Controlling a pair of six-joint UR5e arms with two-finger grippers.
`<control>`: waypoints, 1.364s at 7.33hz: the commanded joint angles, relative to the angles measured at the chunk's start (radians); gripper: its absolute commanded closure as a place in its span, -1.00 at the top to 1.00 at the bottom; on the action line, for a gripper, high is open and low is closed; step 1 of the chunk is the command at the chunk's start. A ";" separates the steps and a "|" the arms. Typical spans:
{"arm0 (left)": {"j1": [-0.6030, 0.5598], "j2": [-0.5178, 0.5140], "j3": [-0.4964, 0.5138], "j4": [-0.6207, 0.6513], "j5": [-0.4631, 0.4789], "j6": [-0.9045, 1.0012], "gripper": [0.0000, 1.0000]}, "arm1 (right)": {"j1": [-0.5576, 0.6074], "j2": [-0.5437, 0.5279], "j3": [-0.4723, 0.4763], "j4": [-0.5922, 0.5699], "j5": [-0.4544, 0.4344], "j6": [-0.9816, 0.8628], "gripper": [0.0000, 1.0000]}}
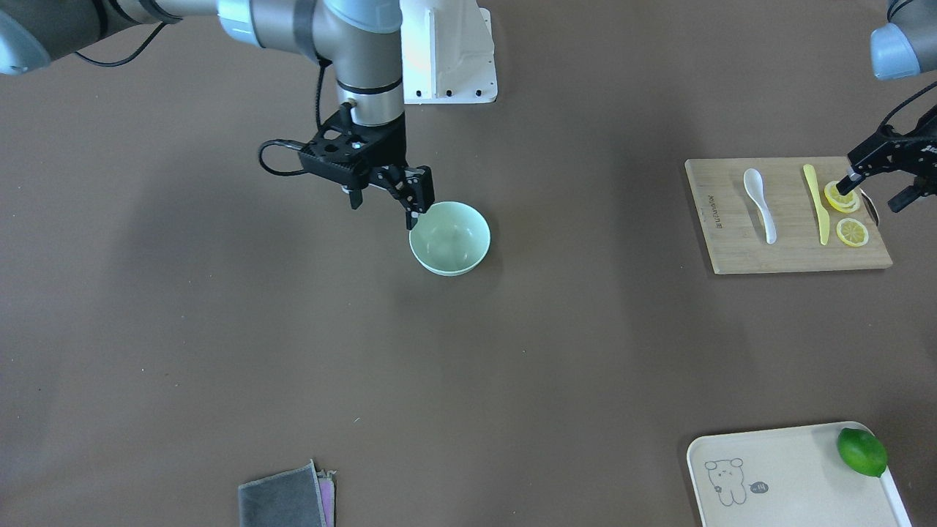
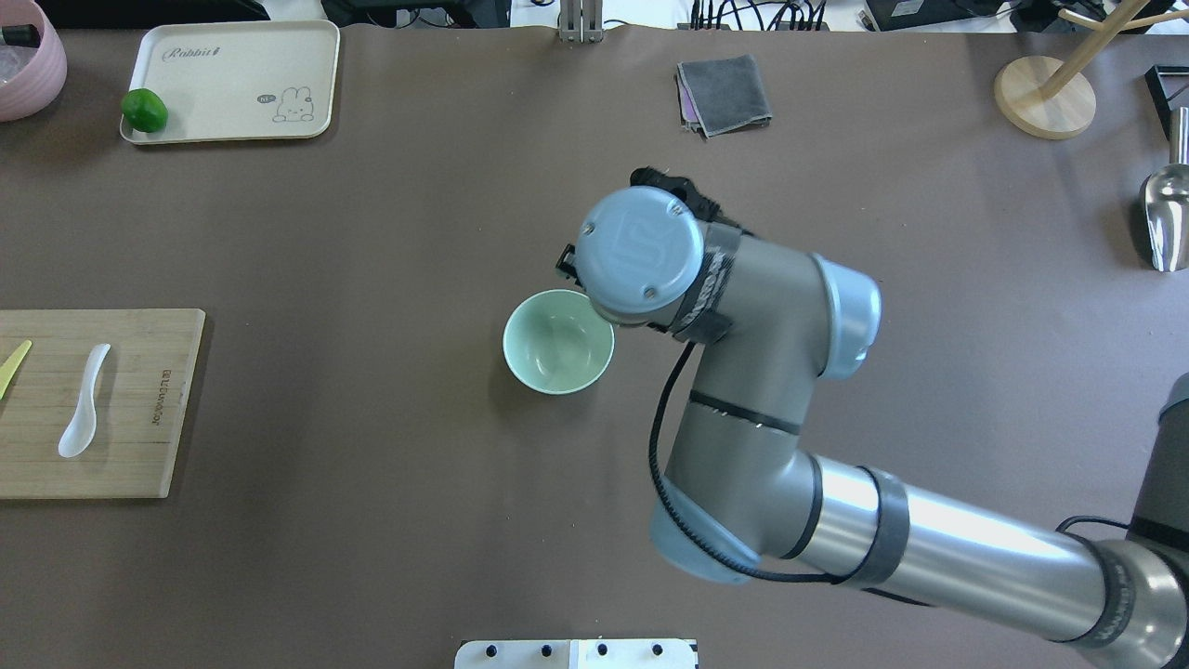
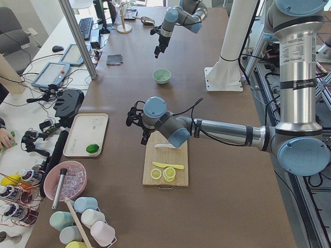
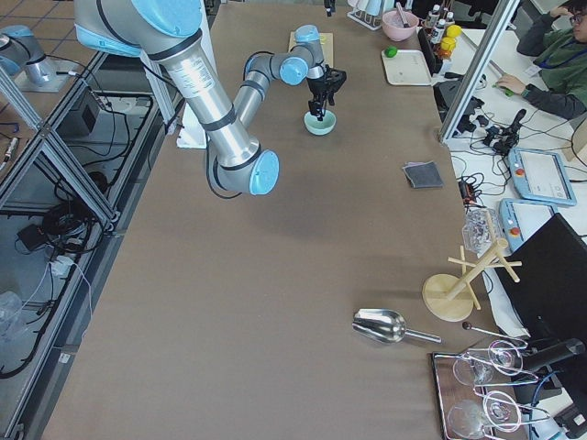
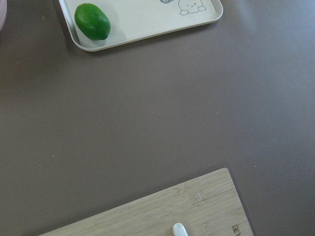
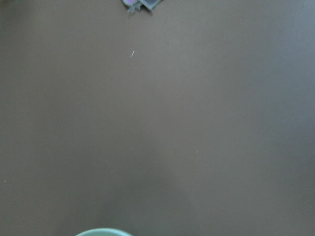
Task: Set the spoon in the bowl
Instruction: 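Grip the bowl rim and drag the bowl toward the table center, then release the bowl and withdraw the right gripper, then lower the left gripper onto the white spoon on the cutting board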
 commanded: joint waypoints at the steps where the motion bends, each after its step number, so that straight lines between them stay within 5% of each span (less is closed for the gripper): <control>1: 0.173 0.093 -0.004 -0.186 0.168 -0.249 0.96 | 0.232 -0.231 0.165 -0.001 0.209 -0.397 1.00; 3: 0.289 0.144 -0.004 -0.243 0.303 -0.334 0.87 | 0.401 -0.461 0.215 0.160 0.388 -0.642 1.00; 6: 0.413 0.128 0.032 -0.243 0.445 -0.376 0.42 | 0.662 -0.772 0.212 0.321 0.589 -1.017 1.00; 7: 0.430 0.116 0.058 -0.243 0.460 -0.375 0.16 | 0.714 -0.820 0.210 0.321 0.594 -1.094 1.00; 9: 0.449 0.073 0.111 -0.244 0.497 -0.375 0.05 | 0.744 -0.846 0.207 0.321 0.599 -1.135 1.00; 10: 0.449 0.067 0.114 -0.246 0.502 -0.376 -0.21 | 0.749 -0.846 0.207 0.321 0.600 -1.135 1.00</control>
